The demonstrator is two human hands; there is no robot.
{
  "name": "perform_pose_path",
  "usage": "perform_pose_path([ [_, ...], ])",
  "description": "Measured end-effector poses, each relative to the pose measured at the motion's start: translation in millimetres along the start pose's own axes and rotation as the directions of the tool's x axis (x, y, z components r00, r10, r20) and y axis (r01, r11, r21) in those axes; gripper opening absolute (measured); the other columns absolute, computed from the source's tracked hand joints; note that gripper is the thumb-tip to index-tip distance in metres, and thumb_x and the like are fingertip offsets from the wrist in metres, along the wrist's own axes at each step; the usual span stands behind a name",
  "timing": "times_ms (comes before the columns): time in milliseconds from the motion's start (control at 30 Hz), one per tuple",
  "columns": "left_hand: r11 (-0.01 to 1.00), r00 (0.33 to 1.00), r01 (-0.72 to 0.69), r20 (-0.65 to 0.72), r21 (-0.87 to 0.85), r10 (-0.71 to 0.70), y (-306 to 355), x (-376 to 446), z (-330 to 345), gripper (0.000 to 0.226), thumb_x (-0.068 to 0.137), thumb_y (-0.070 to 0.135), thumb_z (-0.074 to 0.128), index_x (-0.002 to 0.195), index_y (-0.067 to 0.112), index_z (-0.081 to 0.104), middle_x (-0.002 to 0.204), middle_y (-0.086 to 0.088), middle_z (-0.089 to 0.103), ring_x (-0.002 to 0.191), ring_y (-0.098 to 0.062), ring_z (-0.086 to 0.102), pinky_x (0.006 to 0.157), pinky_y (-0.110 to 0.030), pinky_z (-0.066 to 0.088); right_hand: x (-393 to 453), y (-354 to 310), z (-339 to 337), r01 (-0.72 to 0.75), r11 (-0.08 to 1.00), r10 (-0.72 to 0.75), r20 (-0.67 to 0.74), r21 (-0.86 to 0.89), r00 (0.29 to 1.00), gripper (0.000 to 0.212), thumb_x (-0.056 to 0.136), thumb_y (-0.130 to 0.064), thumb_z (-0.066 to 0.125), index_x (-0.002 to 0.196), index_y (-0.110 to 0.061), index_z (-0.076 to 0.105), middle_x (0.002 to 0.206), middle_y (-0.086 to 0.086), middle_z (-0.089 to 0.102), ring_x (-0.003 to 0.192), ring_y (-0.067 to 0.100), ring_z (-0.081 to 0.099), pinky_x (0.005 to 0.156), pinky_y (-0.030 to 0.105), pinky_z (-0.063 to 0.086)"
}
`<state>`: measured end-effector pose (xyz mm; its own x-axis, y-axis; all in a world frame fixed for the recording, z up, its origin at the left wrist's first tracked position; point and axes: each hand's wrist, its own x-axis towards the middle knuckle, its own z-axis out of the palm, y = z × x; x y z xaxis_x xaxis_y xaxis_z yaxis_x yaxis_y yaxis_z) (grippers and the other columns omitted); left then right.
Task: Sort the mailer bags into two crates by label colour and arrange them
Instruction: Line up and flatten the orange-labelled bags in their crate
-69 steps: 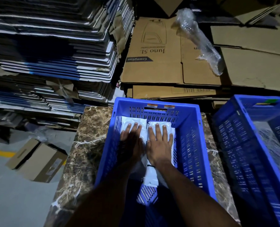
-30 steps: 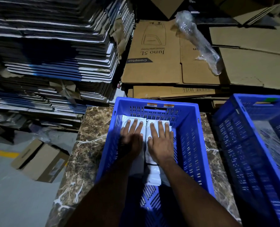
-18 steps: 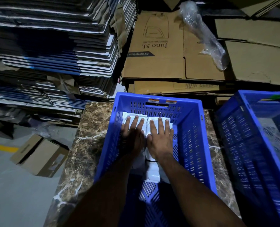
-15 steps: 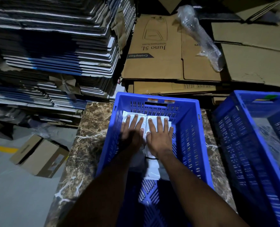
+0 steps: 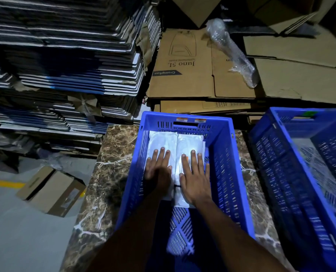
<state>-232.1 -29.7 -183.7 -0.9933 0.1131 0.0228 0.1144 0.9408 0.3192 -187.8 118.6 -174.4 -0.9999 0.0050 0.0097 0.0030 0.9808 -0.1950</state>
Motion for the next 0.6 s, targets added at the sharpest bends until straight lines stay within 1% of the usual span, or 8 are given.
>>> perform_pose_path([
  [133, 1.0, 0.999, 0.008, 0.042, 0.007, -0.008, 1.2, 4.7, 2.4, 0.067, 0.091, 0.025, 0.06, 0.153, 0.028, 0.034, 0.162, 0.005, 0.027, 0.151, -0.018, 0.02, 0.12, -0.041, 0.015, 7.6, 4.0, 6.7, -0.001, 1.0, 0.0, 0.057, 0.011, 0.998, 0.067, 0.101, -0.04, 0.026, 0.159, -0.028, -0.004, 0.165, 0.005, -0.02, 0.151, 0.026, -0.022, 0.123, 0.054, 0.004],
  [267, 1.0, 0.999, -0.006, 0.053, -0.009, 0.006, -2.2, 2.3, 1.3, 0.063, 0.09, 0.03, 0.046, 0.153, 0.027, 0.036, 0.162, 0.005, 0.028, 0.15, -0.018, 0.021, 0.12, -0.039, 0.01, 8.2, 5.6, 5.3, -0.032, 0.999, 0.03, 0.108, 0.021, 0.994, 0.066, 0.101, -0.041, 0.022, 0.158, -0.029, -0.01, 0.164, 0.003, -0.026, 0.15, 0.025, -0.026, 0.123, 0.055, 0.003],
  [300, 1.0, 0.999, -0.022, 0.043, -0.018, 0.022, -2.6, 2.5, -0.3, 0.062, 0.089, 0.032, 0.042, 0.151, 0.025, 0.039, 0.16, 0.003, 0.031, 0.149, -0.02, 0.025, 0.119, -0.04, 0.011, 10.1, 5.0, 2.2, -0.032, 0.999, 0.03, 0.128, 0.016, 0.991, 0.066, 0.101, -0.042, 0.021, 0.158, -0.03, -0.011, 0.163, 0.003, -0.027, 0.15, 0.025, -0.026, 0.123, 0.056, 0.003],
  [367, 0.999, 0.999, -0.041, 0.034, -0.028, 0.042, -1.5, 4.2, -6.3, 0.061, 0.088, 0.034, 0.04, 0.147, 0.021, 0.046, 0.155, -0.001, 0.041, 0.143, -0.024, 0.038, 0.117, -0.045, 0.026, 13.5, 4.5, -7.4, -0.025, 1.0, 0.022, 0.175, 0.011, 0.984, 0.066, 0.102, -0.044, 0.02, 0.157, -0.031, -0.013, 0.162, 0.002, -0.03, 0.15, 0.025, -0.027, 0.121, 0.058, 0.004],
  [400, 0.999, 0.998, -0.041, 0.035, -0.026, 0.042, -0.5, 4.4, -9.8, 0.061, 0.087, 0.034, 0.041, 0.146, 0.02, 0.048, 0.154, -0.002, 0.043, 0.142, -0.025, 0.041, 0.114, -0.048, 0.033, 14.7, 4.9, -13.7, -0.016, 1.0, 0.013, 0.194, 0.013, 0.981, 0.066, 0.102, -0.046, 0.021, 0.157, -0.033, -0.014, 0.161, 0.001, -0.031, 0.149, 0.026, -0.027, 0.121, 0.059, 0.005],
  [433, 0.999, 0.999, -0.045, 0.028, -0.018, 0.046, 1.3, 3.4, -13.9, 0.061, 0.088, 0.035, 0.041, 0.147, 0.019, 0.047, 0.154, -0.002, 0.043, 0.142, -0.026, 0.041, 0.112, -0.05, 0.035, 15.3, 5.2, -21.6, -0.004, 1.0, -0.001, 0.206, 0.024, 0.978, 0.067, 0.102, -0.048, 0.023, 0.156, -0.034, -0.014, 0.161, 0.001, -0.031, 0.149, 0.026, -0.027, 0.121, 0.06, 0.004],
  [500, 0.999, 0.998, -0.051, 0.03, 0.01, 0.051, 4.7, -0.3, -21.1, 0.061, 0.094, 0.036, 0.037, 0.152, 0.02, 0.037, 0.159, -0.001, 0.034, 0.148, -0.025, 0.03, 0.117, -0.048, 0.026, 12.7, 4.8, -39.5, 0.03, 0.997, -0.043, 0.208, 0.066, 0.977, 0.073, 0.101, -0.054, 0.031, 0.156, -0.037, -0.013, 0.161, -0.001, -0.032, 0.149, 0.026, -0.027, 0.121, 0.06, 0.0],
  [600, 0.997, 0.995, -0.047, 0.095, 0.065, 0.041, 6.5, -5.6, -29.4, 0.061, 0.103, 0.036, 0.033, 0.159, 0.025, 0.009, 0.166, 0.005, 0.003, 0.154, -0.019, 0.001, 0.124, -0.042, 0.005, 0.6, 4.9, -57.7, 0.077, 0.995, -0.091, 0.216, 0.07, 0.972, 0.096, 0.091, -0.063, 0.052, 0.156, -0.035, -0.013, 0.16, -0.002, -0.034, 0.149, 0.028, -0.028, 0.121, 0.061, 0.001],
])
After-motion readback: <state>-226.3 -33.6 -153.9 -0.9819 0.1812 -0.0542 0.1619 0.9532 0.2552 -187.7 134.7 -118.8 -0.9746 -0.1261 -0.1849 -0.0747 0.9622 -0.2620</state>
